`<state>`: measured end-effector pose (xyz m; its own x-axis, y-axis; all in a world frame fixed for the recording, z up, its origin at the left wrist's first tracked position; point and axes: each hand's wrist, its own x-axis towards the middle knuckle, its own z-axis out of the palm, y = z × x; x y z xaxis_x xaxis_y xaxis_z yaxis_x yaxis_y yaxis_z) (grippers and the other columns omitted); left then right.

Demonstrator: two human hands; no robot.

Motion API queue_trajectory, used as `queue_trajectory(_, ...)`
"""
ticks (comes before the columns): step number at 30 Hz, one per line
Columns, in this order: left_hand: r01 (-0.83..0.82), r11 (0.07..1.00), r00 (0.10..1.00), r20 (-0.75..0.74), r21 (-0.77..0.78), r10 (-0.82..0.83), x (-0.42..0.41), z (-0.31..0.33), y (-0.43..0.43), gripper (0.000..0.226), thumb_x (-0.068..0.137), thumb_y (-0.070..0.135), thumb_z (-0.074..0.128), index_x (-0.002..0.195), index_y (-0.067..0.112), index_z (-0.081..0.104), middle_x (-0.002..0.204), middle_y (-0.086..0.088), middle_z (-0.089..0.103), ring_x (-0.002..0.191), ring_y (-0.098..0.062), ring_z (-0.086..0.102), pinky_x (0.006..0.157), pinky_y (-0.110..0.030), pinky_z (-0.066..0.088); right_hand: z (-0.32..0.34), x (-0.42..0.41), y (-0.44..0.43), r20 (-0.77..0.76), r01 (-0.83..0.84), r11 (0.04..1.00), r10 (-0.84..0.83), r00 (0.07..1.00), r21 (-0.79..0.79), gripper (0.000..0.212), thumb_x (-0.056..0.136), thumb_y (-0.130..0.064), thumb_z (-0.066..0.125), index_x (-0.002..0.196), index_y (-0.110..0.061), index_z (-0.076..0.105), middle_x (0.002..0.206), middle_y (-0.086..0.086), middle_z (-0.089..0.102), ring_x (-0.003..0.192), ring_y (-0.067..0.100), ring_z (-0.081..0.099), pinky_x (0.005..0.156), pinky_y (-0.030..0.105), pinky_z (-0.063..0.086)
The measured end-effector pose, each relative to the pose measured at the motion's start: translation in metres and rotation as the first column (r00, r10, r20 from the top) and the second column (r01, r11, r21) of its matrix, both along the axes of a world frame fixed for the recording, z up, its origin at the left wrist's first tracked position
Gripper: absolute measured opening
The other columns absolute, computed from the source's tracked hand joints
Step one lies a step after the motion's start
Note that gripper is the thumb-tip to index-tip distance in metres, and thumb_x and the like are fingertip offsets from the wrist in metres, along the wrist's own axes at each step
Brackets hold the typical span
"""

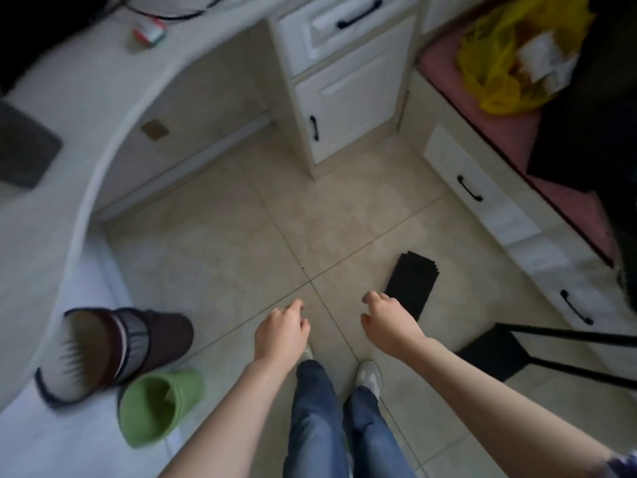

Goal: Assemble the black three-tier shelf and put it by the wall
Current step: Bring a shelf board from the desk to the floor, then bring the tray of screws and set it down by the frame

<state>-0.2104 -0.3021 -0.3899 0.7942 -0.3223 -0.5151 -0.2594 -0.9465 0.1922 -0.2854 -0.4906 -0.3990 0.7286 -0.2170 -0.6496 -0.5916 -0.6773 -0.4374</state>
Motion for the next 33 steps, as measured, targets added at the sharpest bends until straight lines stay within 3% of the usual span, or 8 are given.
queue_trajectory(5,-0.257,0.965,0.965,0.042,-0.057,0.259,-0.012,0.046,0.052,0.032,0.101,0.029,0.053,0.133,0.025,0.057,0.113,0.002,0.072,0.104,-0.02,0.064,0.075,-0.032,0.049,0.043,0.019,0.045,0.093,-0.159,0.987,0.16,0.983,-0.012,0.036,0.101,-0.023,0.045,0.135,-0.012,0.047,0.131,0.01,0.056,0.116,0.028,0.054,0.092,0.037,0.05)
queue_trajectory(13,-0.56,0.818,0.814,0.099,-0.127,0.573,-0.001,0.098,0.129,0.031,0.101,0.029,0.053,0.132,0.024,0.057,0.116,0.005,0.072,0.108,-0.02,0.065,0.077,-0.032,0.05,0.086,0.074,0.124,0.162,-0.365,0.931,0.363,0.917,-0.018,0.034,0.1,-0.023,0.043,0.132,-0.013,0.05,0.128,0.008,0.058,0.117,0.027,0.053,0.088,0.033,0.047)
queue_trajectory(23,-0.634,0.724,0.716,0.15,-0.27,0.682,0.051,0.138,0.25,0.031,0.098,0.023,0.06,0.128,0.017,0.063,0.108,-0.002,0.075,0.103,-0.024,0.069,0.079,-0.036,0.052,0.131,0.153,0.231,0.177,-0.488,0.873,0.482,0.858,-0.01,0.031,0.1,-0.024,0.045,0.127,-0.011,0.055,0.122,0.008,0.062,0.109,0.025,0.058,0.089,0.034,0.051)
queue_trajectory(33,-0.608,0.726,0.704,0.205,-0.322,0.681,0.131,0.168,0.32,0.031,0.099,0.026,0.056,0.129,0.023,0.062,0.106,0.003,0.073,0.102,-0.021,0.066,0.08,-0.035,0.052,0.157,0.229,0.285,0.245,-0.434,0.901,0.425,0.871,-0.017,0.029,0.099,-0.026,0.049,0.122,-0.013,0.06,0.116,0.005,0.066,0.104,0.02,0.062,0.089,0.031,0.051)
